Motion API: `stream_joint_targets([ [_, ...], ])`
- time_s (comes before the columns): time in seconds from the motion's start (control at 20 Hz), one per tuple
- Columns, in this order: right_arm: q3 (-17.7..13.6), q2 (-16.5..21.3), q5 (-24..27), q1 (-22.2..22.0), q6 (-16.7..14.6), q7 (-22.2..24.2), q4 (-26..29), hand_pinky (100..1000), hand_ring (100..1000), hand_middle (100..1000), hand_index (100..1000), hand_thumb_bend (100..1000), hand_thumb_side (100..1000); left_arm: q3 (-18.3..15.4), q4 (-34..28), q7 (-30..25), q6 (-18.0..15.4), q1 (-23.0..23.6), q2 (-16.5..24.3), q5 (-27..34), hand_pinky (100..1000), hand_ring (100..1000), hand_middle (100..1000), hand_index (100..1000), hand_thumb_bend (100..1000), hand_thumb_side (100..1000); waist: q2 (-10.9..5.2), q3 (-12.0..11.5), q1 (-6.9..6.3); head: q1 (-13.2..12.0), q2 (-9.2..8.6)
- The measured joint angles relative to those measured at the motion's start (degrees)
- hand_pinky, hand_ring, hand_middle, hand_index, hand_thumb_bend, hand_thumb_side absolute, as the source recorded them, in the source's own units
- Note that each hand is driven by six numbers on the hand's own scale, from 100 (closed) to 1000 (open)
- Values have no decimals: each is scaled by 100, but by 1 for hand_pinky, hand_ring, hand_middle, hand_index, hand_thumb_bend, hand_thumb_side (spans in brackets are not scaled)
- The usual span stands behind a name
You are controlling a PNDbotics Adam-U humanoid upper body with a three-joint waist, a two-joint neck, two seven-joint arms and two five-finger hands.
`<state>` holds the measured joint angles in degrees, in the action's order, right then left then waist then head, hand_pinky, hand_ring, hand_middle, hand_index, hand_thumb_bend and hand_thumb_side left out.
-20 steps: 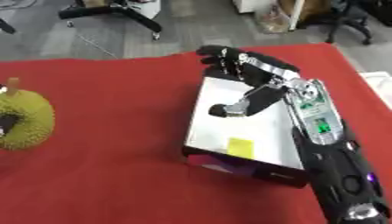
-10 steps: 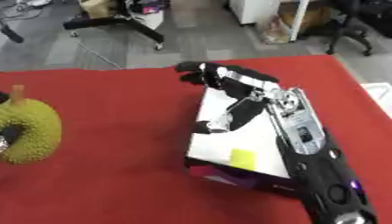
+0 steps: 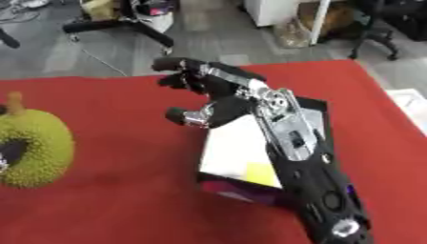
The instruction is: Pick up the objects with one hand, pass them to the other hand, and then place them into the box on the other side of the table.
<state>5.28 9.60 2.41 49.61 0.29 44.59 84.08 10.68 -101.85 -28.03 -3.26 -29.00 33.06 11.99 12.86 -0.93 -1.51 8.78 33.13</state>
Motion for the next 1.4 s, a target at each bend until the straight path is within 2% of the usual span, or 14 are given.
stream_joint_targets([
  [0.05, 18, -25, 17, 30, 68, 67, -2, 1000, 972, 1000, 1000, 361, 257, 13, 1, 13, -19, -29, -67, -14, 776, 594, 445, 309, 100, 270, 0, -14, 0, 3, -1],
  [0.25, 79, -103, 134, 163, 273, 272, -6, 1000, 980, 1000, 1000, 373, 263, 16, 32, 122, -170, -152, -320, -195, 765, 596, 447, 312, 100, 264, 0, -39, 0, -14, -71],
  [0.45, 139, -130, 253, 248, 420, 447, -4, 1000, 984, 1000, 1000, 420, 253, 15, 34, 396, -546, -319, -459, -690, 758, 599, 448, 316, 100, 247, 0, -56, 0, -62, -155],
  [0.75, 268, -136, 405, 361, 481, 687, 2, 1000, 988, 1000, 1000, 422, 278, 70, 64, 906, -1118, -433, -569, -1389, 764, 595, 442, 311, 100, 253, 0, -56, -1, -62, -210],
  [1.0, 404, -202, 394, 432, 527, 731, -3, 1000, 1000, 1000, 1000, 411, 291, 156, 379, 996, -1157, -538, -865, -1351, 770, 589, 434, 306, 100, 271, 1, -122, -2, -1, -235],
  [1.4, 287, -390, -36, 432, 505, 715, -211, 1000, 1000, 1000, 1000, 410, 323, 189, 781, 1008, -1035, -732, -1411, -1003, 748, 586, 428, 302, 100, 279, 2, -208, -6, 190, -282],
])
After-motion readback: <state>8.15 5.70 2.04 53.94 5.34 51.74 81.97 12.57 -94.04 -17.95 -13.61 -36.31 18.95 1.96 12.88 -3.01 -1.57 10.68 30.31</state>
